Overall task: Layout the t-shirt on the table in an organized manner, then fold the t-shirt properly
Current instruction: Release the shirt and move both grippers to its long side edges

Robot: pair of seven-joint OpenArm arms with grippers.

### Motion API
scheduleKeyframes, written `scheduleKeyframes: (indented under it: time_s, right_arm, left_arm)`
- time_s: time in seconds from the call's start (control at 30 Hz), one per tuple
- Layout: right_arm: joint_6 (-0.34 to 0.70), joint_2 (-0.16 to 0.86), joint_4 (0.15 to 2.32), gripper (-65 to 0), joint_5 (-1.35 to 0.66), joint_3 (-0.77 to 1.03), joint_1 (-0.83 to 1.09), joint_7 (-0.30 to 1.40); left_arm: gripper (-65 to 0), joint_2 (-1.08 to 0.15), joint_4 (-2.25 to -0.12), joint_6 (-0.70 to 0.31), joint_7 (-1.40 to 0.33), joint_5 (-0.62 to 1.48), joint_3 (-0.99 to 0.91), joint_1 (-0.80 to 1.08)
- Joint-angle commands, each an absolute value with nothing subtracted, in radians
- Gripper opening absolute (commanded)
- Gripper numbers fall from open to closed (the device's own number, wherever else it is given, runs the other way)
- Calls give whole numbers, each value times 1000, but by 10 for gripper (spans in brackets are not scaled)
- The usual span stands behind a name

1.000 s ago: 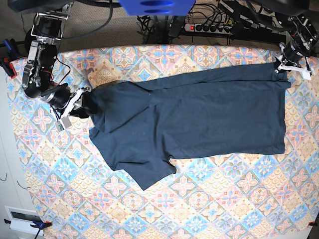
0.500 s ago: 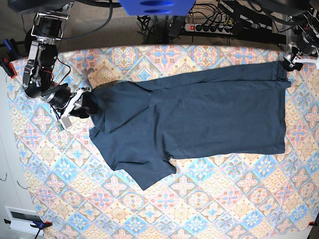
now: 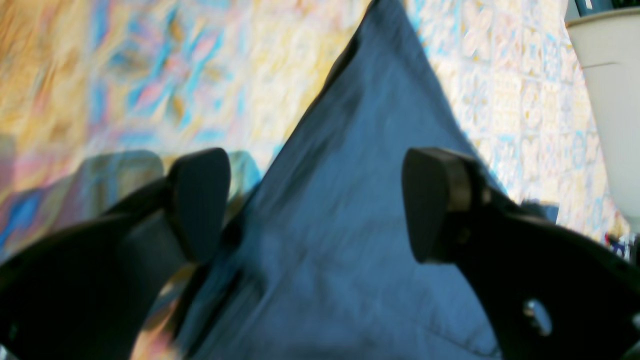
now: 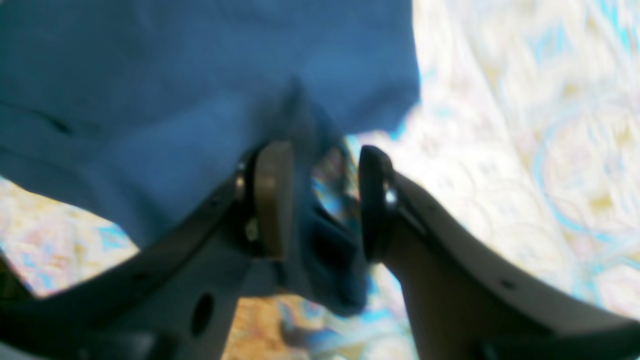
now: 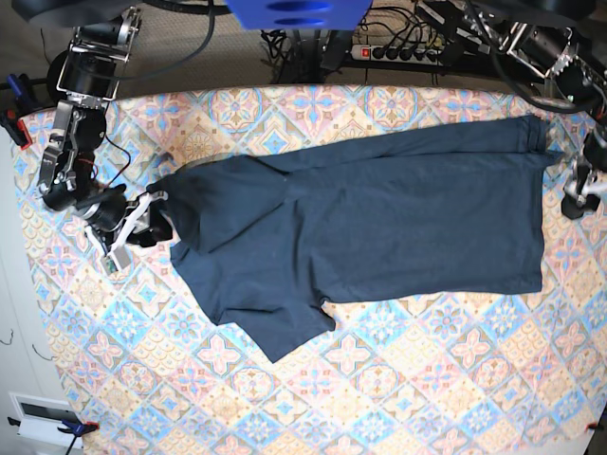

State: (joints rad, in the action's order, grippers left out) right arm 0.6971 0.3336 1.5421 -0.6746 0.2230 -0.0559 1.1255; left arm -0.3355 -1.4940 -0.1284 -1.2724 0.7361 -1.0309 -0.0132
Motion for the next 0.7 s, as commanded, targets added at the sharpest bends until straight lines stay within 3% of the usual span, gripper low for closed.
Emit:
scheduleKeyframes:
  time_s: [0.0, 0.2, 0.37, 0.67]
  right_arm:
    - [698, 351, 1563, -437, -680, 226, -104, 1089]
    - [698, 351, 1563, -437, -625, 223, -202, 1090]
    - [698, 349, 1563, -437, -625, 226, -222, 1093]
    - [698, 349, 1563, -437, -625, 231, -219, 1095]
  left_arm:
    - [-126, -357, -1478, -130, -1260, 720, -1023, -71]
    - [-126, -357, -1325, -130, -1231, 556, -1000, -309]
    - [-126, -358, -1187, -128, -1049, 463, -877, -387]
    - [-126, -387, -832, -127, -792, 335, -869, -501]
